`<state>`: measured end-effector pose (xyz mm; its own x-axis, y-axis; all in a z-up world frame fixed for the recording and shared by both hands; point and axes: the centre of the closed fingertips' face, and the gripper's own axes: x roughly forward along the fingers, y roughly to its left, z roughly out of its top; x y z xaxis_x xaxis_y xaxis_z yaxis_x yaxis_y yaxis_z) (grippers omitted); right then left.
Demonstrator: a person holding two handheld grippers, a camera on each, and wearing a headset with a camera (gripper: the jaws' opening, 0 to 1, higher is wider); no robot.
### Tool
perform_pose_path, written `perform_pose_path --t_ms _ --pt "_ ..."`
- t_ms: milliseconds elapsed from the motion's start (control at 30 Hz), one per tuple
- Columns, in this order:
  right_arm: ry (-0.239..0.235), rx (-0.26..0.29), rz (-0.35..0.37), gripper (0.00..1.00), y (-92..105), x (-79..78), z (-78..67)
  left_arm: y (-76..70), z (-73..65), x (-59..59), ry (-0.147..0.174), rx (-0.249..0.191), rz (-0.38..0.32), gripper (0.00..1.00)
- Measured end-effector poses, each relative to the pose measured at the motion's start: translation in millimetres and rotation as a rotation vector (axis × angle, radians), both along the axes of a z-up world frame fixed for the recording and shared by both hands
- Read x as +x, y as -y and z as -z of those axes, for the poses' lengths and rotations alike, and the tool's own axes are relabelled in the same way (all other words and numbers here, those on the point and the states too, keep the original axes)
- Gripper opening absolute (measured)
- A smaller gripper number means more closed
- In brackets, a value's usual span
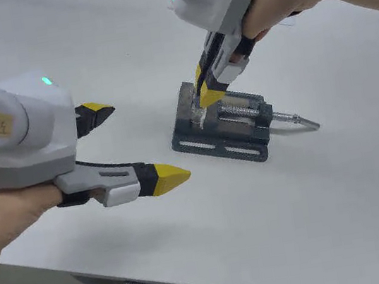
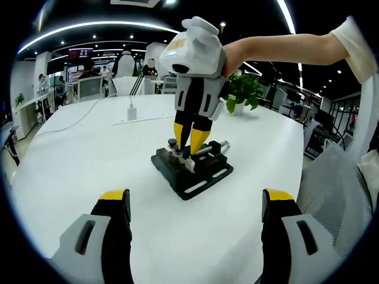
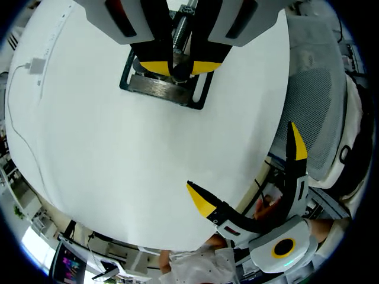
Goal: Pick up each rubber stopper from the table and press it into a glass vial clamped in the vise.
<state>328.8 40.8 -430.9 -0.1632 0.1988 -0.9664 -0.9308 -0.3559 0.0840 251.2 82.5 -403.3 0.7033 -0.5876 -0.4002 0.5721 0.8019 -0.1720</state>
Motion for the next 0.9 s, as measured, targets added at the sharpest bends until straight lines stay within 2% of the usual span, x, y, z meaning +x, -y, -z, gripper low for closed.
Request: perform_pose_path --t_ms 167,467,900 --pt "0.027 0.009 -0.045 0.07 0.8 1.5 -0.2 1.4 2.5 0.7 -0.006 -0.006 0.001 0.91" --pt "0.063 0.010 -0.076 0.08 1.6 3.1 0.1 5.6 4.0 1.1 -0.012 -0.020 0.004 0.90" --pt "0.079 0.010 -0.098 0.07 4.6 -2.1 -2.4 6.6 6.8 -2.3 -0.019 -0.025 0.002 0.89"
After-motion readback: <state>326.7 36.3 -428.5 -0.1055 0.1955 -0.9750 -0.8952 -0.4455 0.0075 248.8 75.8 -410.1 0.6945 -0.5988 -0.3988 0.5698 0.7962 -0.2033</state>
